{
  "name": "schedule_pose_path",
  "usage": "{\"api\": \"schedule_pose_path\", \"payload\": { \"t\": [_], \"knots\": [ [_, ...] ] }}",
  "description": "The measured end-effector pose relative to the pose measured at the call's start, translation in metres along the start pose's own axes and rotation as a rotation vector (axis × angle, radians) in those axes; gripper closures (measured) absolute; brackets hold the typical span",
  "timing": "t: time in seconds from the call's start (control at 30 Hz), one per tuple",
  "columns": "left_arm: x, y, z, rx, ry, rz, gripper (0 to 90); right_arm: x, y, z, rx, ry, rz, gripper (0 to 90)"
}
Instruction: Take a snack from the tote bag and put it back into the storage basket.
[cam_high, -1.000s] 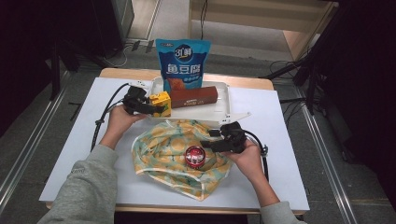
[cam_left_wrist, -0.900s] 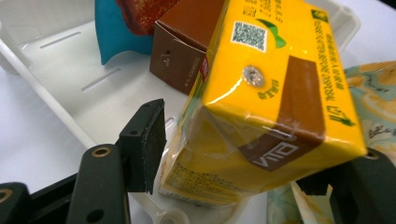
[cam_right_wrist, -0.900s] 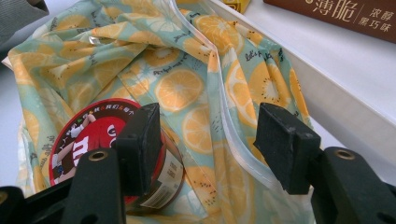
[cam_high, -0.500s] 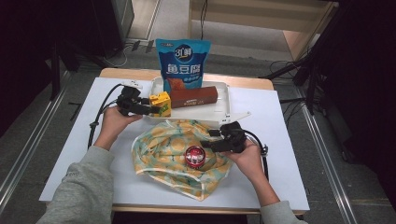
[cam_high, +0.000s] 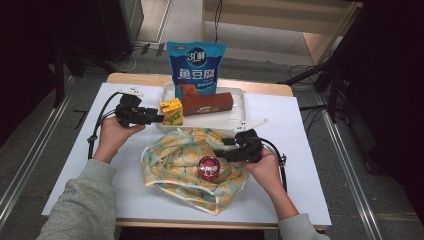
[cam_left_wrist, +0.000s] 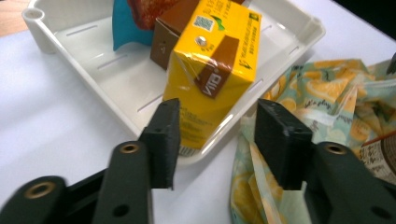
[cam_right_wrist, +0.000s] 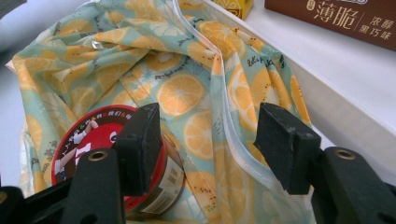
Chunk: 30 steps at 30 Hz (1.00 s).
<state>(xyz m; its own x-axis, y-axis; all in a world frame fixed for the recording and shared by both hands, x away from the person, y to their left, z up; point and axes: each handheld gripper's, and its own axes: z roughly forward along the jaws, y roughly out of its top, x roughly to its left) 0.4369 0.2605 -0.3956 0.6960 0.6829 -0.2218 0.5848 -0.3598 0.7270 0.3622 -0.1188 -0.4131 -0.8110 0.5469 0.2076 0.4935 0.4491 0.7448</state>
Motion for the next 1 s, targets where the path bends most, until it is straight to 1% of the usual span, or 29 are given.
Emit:
{"api": "schedule_pose_path", "payload": {
  "t": [0.03,0.07,0.2,0.27,0.3,0.37,0.4,0.47,0.5,0.53,0.57,0.63,0.7,0.73,0.77,0.9,1.0],
  "knots": [
    [-0.003,-0.001,-0.002,-0.003,0.002,0.013,60.4,0.000,0.000,0.000,-0.001,0.000,-0.002,41.6],
    [-0.006,-0.001,-0.002,-0.006,0.000,0.019,64.7,0.000,0.001,0.000,-0.002,0.002,-0.003,41.6],
    [-0.011,-0.001,-0.002,-0.004,-0.032,0.018,75.8,0.000,0.002,0.001,-0.001,0.005,-0.004,41.6],
    [-0.013,0.000,-0.002,-0.011,-0.039,0.013,79.6,0.001,0.003,0.002,0.002,0.008,-0.006,41.6],
    [-0.013,0.000,-0.002,-0.010,-0.050,0.010,81.9,0.001,0.003,0.003,0.001,0.008,-0.008,41.6],
    [-0.014,-0.001,0.000,-0.006,-0.058,-0.004,87.4,0.001,0.003,0.004,0.002,0.007,-0.008,41.6],
    [-0.014,-0.001,0.001,-0.003,-0.058,-0.004,90.0,0.001,0.003,0.004,0.004,0.007,-0.008,41.6],
    [-0.016,-0.001,0.003,0.005,-0.077,-0.011,90.0,0.001,0.003,0.004,0.006,0.009,-0.009,41.6],
    [-0.017,-0.001,0.004,0.003,-0.080,-0.007,90.0,0.001,0.003,0.004,0.006,0.010,-0.009,41.6],
    [-0.017,-0.001,0.005,0.000,-0.092,-0.011,90.0,0.001,0.003,0.004,0.006,0.010,-0.009,41.6],
    [-0.018,0.000,0.006,0.000,-0.093,-0.012,90.0,0.001,0.003,0.004,0.006,0.010,-0.009,41.6],
    [-0.020,0.001,0.009,0.006,-0.085,0.000,90.0,0.001,0.003,0.004,0.006,0.010,-0.009,41.6],
    [-0.021,0.001,0.013,0.003,-0.081,0.002,90.0,0.002,0.003,0.004,0.004,0.008,-0.015,41.6],
    [-0.022,0.002,0.014,0.000,-0.074,-0.006,90.0,0.002,0.003,0.005,0.003,0.009,-0.017,41.6],
    [-0.022,0.002,0.016,-0.002,-0.078,-0.008,90.0,0.002,0.003,0.005,0.002,0.010,-0.019,41.6],
    [-0.022,0.002,0.023,0.012,-0.059,0.000,90.0,0.004,0.003,0.006,0.010,0.011,-0.019,41.6],
    [-0.021,0.001,0.026,0.010,-0.055,-0.008,90.0,0.003,0.003,0.006,0.008,0.009,-0.020,41.6]
  ]
}}
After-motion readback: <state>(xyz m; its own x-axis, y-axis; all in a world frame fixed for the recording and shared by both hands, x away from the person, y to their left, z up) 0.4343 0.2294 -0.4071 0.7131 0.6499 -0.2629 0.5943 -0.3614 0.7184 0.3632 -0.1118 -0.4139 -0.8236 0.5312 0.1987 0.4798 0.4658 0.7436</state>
